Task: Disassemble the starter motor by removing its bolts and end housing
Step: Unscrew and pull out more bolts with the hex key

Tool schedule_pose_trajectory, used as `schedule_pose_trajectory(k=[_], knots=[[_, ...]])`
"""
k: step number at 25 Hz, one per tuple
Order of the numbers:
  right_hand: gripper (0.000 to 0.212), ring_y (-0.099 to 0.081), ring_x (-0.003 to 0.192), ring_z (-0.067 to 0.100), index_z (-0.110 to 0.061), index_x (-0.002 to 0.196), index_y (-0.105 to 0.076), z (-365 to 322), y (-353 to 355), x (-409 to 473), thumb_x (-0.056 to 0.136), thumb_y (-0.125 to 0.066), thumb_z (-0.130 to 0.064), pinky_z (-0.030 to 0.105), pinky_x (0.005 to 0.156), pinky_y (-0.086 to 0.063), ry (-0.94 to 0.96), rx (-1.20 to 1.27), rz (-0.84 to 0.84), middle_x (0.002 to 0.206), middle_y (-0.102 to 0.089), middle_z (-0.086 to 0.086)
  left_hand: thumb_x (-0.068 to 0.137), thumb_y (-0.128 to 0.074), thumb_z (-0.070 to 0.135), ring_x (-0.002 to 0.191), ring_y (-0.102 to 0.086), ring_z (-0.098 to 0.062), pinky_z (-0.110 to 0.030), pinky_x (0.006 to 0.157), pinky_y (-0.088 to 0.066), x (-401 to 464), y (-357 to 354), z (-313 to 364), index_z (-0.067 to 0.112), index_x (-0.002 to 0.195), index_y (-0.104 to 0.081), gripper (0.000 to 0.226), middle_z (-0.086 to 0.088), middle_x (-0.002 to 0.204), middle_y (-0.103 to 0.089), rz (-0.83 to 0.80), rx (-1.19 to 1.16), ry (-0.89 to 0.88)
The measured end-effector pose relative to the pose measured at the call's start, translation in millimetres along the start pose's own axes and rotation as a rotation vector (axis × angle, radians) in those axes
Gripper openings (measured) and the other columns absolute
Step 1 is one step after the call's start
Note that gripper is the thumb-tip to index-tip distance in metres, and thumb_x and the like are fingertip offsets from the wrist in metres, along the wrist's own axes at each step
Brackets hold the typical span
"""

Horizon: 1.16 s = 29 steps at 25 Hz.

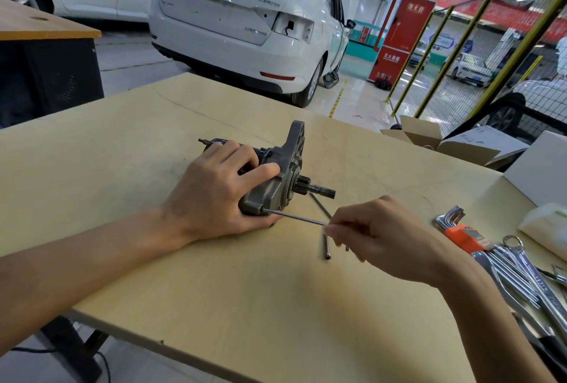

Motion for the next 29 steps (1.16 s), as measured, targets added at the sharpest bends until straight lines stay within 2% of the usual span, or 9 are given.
schedule_pose_trajectory(k=[4,10,13,17,19,22,24,26,29], knots=[[0.02,-0.053,0.055,0.021,-0.02,0.083,-0.076,3.2,5.0,-1.0,0.094,-0.062,-0.03,0.022,0.052,-0.038,0.058,-0.042,0.202,0.059,-0.064,0.003,0.084,-0.058,0.069,0.086,-0.051,-0.024,-0.038,0.074,-0.045,5.6,-1.5,6.3,0.019,0.125,-0.053,0.065,-0.014,0.102,-0.062,0.011,0.005,-0.012],[0.017,-0.059,0.055,0.02,-0.017,0.087,-0.078,6.8,1.6,-0.4,0.092,-0.065,-0.026,0.03,0.054,-0.044,0.079,-0.038,0.305,0.065,-0.069,0.002,0.102,-0.038,0.049,0.104,-0.054,-0.028,-0.043,0.079,-0.047,20.2,1.7,21.1,0.025,0.13,-0.056,0.041,-0.019,0.122,-0.063,-0.022,0.033,-0.181],[0.023,-0.053,0.052,0.021,-0.012,0.083,-0.076,10.3,-7.1,-2.5,0.093,-0.065,-0.029,0.038,0.053,-0.043,0.127,-0.067,0.403,0.061,-0.064,0.004,0.107,-0.04,0.038,0.11,-0.062,-0.028,-0.041,0.092,-0.043,32.6,-6.8,33.3,0.023,0.114,-0.067,0.033,-0.011,0.118,-0.066,-0.088,0.079,-0.363],[0.022,-0.047,0.046,0.023,-0.003,0.081,-0.075,12.7,-13.9,-1.5,0.092,-0.065,-0.02,0.033,0.046,-0.043,0.381,-0.515,0.641,0.055,-0.055,0.005,0.105,-0.046,0.037,0.097,-0.064,-0.022,-0.037,0.091,-0.046,36.6,-7.3,31.8,0.02,0.102,-0.071,0.031,0.002,0.1,-0.069,-0.052,-0.074,-0.341],[0.02,-0.049,0.047,0.021,-0.005,0.084,-0.076,14.0,-16.8,0.9,0.092,-0.066,-0.02,0.032,0.047,-0.043,0.441,-0.556,0.669,0.058,-0.057,0.003,0.105,-0.046,0.036,0.09,-0.063,-0.021,-0.036,0.087,-0.046,33.0,-5.2,27.4,0.019,0.095,-0.073,0.033,0.005,0.093,-0.07,-0.016,-0.133,-0.333],[0.04,-0.047,0.051,0.008,-0.018,0.086,-0.073,7.0,-20.3,0.1,0.093,-0.053,-0.052,0.019,0.052,-0.039,0.153,-0.126,0.536,0.06,-0.056,-0.008,0.105,-0.049,0.034,0.082,-0.062,-0.021,-0.035,0.083,-0.047,29.4,-3.8,26.8,0.019,0.088,-0.071,0.032,0.006,0.085,-0.069,0.0,-0.131,-0.35],[0.068,-0.04,0.045,0.007,-0.017,0.062,-0.063,5.6,-24.2,0.5,0.086,-0.037,-0.075,0.017,0.049,-0.032,-0.152,0.158,0.366,0.049,-0.048,-0.006,0.103,-0.053,0.033,0.08,-0.062,-0.02,-0.034,0.083,-0.048,30.0,-4.0,25.4,0.018,0.087,-0.072,0.03,0.006,0.083,-0.069,0.002,-0.106,-0.355],[0.084,-0.038,0.04,0.01,-0.01,0.044,-0.047,3.8,-26.4,1.5,0.082,-0.031,-0.083,0.02,0.048,-0.033,-0.362,0.413,0.179,0.039,-0.041,-0.004,0.103,-0.054,0.033,0.081,-0.062,-0.02,-0.034,0.084,-0.047,28.5,-4.0,23.5,0.017,0.087,-0.072,0.028,0.005,0.084,-0.07,0.009,-0.093,-0.342],[0.082,-0.037,0.036,0.018,-0.01,0.042,-0.049,-2.4,-29.7,0.8,0.078,-0.035,-0.082,0.023,0.041,-0.031,-0.495,0.825,0.009,0.037,-0.034,0.004,0.102,-0.054,0.033,0.083,-0.062,-0.022,-0.034,0.084,-0.043,25.7,-6.4,25.1,0.017,0.088,-0.072,0.028,0.004,0.087,-0.07,0.046,-0.101,-0.29]])
Point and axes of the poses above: each hand's wrist, its own x-axis towards the middle knuckle, its own y-axis out of the back of the hand, z = x × y, the point moved 1 cm from there along x, towards the middle knuckle
